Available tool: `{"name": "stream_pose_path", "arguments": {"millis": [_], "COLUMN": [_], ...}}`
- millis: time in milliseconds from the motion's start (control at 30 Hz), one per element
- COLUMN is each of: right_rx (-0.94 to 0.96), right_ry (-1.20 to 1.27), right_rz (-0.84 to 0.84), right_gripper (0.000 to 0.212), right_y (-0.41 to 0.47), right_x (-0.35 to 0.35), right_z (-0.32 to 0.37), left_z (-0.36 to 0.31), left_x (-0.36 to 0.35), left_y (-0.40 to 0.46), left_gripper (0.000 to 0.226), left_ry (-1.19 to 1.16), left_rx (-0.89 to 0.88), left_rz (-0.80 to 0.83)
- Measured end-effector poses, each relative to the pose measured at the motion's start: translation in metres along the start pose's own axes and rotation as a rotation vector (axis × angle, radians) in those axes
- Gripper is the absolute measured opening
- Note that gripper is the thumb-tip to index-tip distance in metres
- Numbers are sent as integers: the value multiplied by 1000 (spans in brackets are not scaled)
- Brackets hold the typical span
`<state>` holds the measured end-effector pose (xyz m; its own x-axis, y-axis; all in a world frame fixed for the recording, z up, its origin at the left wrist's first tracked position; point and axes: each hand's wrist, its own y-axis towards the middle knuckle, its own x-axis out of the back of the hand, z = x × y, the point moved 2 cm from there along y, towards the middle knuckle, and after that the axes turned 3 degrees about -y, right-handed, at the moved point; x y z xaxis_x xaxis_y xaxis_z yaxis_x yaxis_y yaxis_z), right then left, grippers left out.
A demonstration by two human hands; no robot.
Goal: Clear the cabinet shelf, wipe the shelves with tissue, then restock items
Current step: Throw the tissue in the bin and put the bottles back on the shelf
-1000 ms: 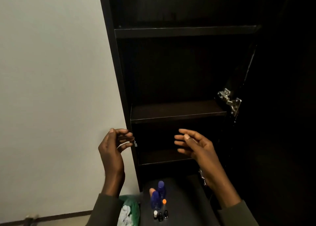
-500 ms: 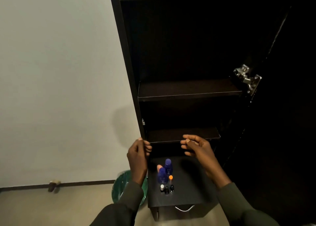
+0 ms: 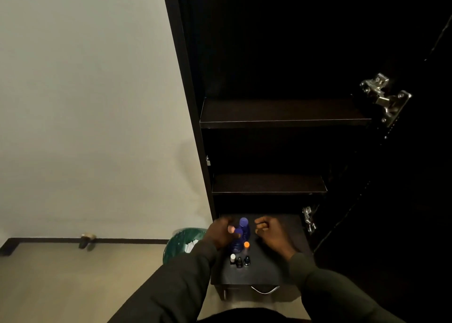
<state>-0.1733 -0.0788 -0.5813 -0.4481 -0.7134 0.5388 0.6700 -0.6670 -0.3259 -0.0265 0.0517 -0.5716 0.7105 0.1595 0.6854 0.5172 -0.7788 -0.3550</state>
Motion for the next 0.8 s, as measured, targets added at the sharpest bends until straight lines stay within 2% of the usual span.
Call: {"name": "stream_pose_path", "arguments": {"millis": [100, 333, 467, 633, 800], "right_rx": [31, 180, 268, 337, 290], "right_ry": [-141, -298, -347, -350, -361], "right_rz": [38, 100, 119, 90, 98], "right_gripper": [28, 45, 33, 25, 8], "right_y": [8, 25, 41, 30, 33], "right_x": [-2, -14, -25, -24, -27], "right_z": [3, 8, -6, 17, 17], "left_z": [-6, -8, -5, -6, -8], "left_x": [-1, -5, -2, -5, -8], "left_y": [10, 1, -6, -14, -20], "left_gripper": [43, 26, 30, 33, 27], "left_ry": [29, -2, 1, 36, 57], "left_rx": [-61, -132, -142, -150, -190], "left_rz": [57, -39, -45, -48, -57]}}
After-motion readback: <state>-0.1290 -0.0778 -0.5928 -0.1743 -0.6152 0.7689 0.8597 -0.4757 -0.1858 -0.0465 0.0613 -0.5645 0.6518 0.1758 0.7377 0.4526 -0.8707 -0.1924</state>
